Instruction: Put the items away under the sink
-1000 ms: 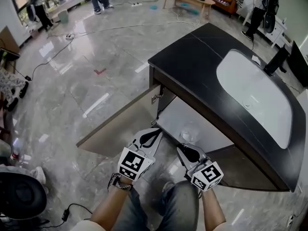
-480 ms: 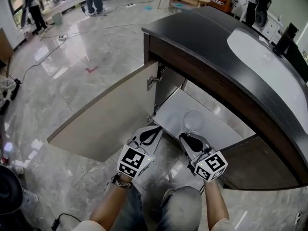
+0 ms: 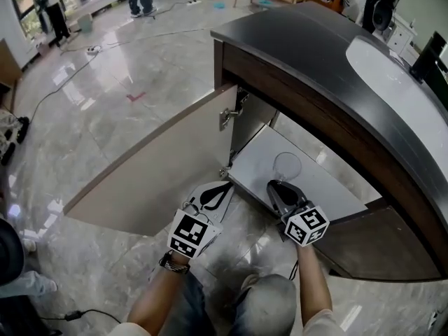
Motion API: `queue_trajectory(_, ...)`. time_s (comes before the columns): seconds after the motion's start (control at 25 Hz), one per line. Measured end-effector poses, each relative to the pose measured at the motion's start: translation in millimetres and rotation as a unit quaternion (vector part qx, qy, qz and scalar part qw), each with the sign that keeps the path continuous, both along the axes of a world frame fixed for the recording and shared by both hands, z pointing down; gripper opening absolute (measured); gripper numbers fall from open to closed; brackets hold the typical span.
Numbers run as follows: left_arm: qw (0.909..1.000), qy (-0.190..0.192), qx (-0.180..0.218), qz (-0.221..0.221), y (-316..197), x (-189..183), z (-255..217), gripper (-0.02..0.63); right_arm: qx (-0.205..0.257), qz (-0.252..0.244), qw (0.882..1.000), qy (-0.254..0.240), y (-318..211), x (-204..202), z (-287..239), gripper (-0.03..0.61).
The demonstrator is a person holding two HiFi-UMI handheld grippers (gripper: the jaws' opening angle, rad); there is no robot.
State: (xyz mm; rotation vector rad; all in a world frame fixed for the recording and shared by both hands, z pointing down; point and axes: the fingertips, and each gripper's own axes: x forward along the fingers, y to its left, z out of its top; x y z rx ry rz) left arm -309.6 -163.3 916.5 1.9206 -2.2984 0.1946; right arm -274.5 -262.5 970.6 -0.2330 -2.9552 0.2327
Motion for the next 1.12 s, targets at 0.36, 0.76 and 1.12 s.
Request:
queue_trajectory(0.36,0.9999,0.003,-0.010,-0.002,-6,0,15,0.000,-0.005,0.008,1.000,0.010,-19,-23,48,0.035)
queue_trajectory(0.76,0.9995,-0.011,-0.028,-0.013,-7,-1,21,-0.002,-0.013,0.014,0.998,0.059,-35,-37,88,0.037)
queue_trajectory(1.12,0.9993,-0.016,-0.029,-0.017,-7,-2,23,-0.002,-0.012,0.011,0.996,0.087,-38,-38,113,0.035)
